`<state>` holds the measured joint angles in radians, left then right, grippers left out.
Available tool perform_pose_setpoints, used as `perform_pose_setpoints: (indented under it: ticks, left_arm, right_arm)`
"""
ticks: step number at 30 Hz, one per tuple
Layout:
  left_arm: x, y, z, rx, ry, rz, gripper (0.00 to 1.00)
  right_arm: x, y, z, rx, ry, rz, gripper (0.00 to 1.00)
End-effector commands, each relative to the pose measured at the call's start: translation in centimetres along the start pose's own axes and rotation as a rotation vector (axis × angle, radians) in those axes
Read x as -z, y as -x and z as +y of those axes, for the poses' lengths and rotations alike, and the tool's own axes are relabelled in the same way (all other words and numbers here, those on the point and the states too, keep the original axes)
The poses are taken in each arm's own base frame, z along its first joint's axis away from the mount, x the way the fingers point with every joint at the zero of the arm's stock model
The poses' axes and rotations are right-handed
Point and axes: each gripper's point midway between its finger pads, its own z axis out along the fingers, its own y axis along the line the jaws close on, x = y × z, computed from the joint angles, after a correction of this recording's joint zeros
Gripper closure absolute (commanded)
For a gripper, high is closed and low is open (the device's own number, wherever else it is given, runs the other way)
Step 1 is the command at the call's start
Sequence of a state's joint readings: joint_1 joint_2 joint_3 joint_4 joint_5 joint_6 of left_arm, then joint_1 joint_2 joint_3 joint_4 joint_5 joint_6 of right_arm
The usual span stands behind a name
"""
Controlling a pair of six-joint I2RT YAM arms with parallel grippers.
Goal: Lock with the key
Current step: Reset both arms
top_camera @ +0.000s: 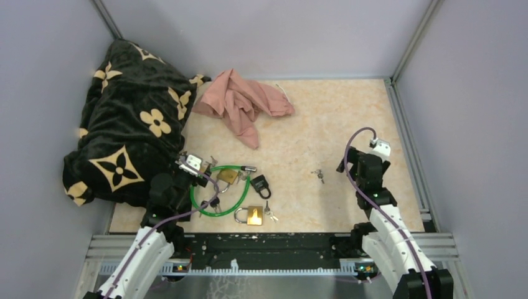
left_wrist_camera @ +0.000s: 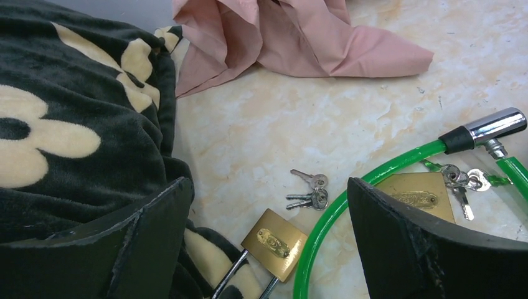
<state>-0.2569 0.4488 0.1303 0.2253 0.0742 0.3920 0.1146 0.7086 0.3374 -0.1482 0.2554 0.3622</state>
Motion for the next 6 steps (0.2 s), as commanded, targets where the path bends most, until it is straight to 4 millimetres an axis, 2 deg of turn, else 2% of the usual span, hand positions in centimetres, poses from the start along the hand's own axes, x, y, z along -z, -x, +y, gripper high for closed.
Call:
perform_pose_setpoints:
  ticks: [1,6]
  left_arm:
    - [0.0,0.32,0.42,0.015,0.023,-0.026,0.01]
    - [0.05,0.33,0.44,0.017,0.022,-0.031,0.01]
  right_arm:
    - [0.06,3.49,-1.64,-0.189,-0.131,-0.157,0.02]
    - [-0.03,3.73,-2.11,-0.204,-0.173,-0.15,0.02]
